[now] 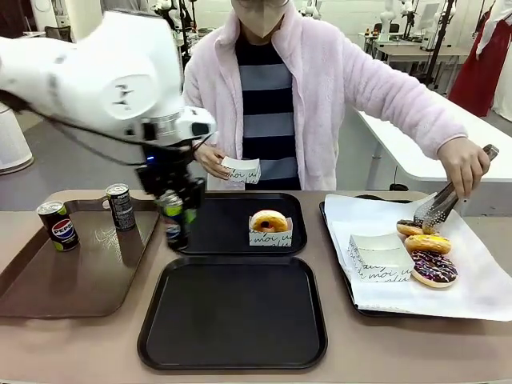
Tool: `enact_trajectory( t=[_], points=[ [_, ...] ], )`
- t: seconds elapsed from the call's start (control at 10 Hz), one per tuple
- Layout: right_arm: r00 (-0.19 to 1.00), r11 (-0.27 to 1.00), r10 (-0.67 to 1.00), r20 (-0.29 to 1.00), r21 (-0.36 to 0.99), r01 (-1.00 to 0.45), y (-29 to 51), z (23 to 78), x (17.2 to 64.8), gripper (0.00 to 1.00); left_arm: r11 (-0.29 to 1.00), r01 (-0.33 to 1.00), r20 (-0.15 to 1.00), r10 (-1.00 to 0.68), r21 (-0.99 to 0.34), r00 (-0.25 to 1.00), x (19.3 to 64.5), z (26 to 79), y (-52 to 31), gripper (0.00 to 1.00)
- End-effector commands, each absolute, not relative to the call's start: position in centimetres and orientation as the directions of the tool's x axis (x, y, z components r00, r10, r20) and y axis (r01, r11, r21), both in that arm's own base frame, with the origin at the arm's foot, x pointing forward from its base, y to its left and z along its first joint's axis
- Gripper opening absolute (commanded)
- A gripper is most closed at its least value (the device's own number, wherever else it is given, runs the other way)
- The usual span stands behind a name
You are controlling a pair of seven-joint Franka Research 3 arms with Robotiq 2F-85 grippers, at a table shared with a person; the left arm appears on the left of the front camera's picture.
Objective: Set up donuts and drinks on trays.
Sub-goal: Pick up one Pepsi coke and place it on the Flat Tray.
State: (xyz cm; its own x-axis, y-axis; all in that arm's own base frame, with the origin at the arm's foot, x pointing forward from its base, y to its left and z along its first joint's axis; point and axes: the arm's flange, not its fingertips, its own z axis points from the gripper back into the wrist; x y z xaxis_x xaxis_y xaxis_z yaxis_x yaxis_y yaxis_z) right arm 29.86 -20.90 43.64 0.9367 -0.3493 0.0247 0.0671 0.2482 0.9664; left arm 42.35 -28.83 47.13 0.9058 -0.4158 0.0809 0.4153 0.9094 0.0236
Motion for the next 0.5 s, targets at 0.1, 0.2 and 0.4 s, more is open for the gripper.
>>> enact_trajectory(
  t=[0.1,0.2,0.4],
  points=[
    [0.935,0.234,-0.352,0.041,0.971,0.046,-20.9,43.7,30.1,1.0,0.938,0.347,0.153,-0.341,-0.016,0.928,48.8,46.0,-32.7,0.58],
    [0.935,0.234,-0.352,0.041,0.971,0.046,-20.9,43.7,30.1,1.0,0.939,0.344,0.169,-0.334,-0.029,0.927,50.0,45.1,-33.1,0.58],
    [0.935,0.234,-0.352,0.041,0.971,0.046,-20.9,43.7,30.1,1.0,0.954,0.297,0.158,-0.289,-0.033,0.944,52.0,43.3,-32.8,0.58]
  ],
)
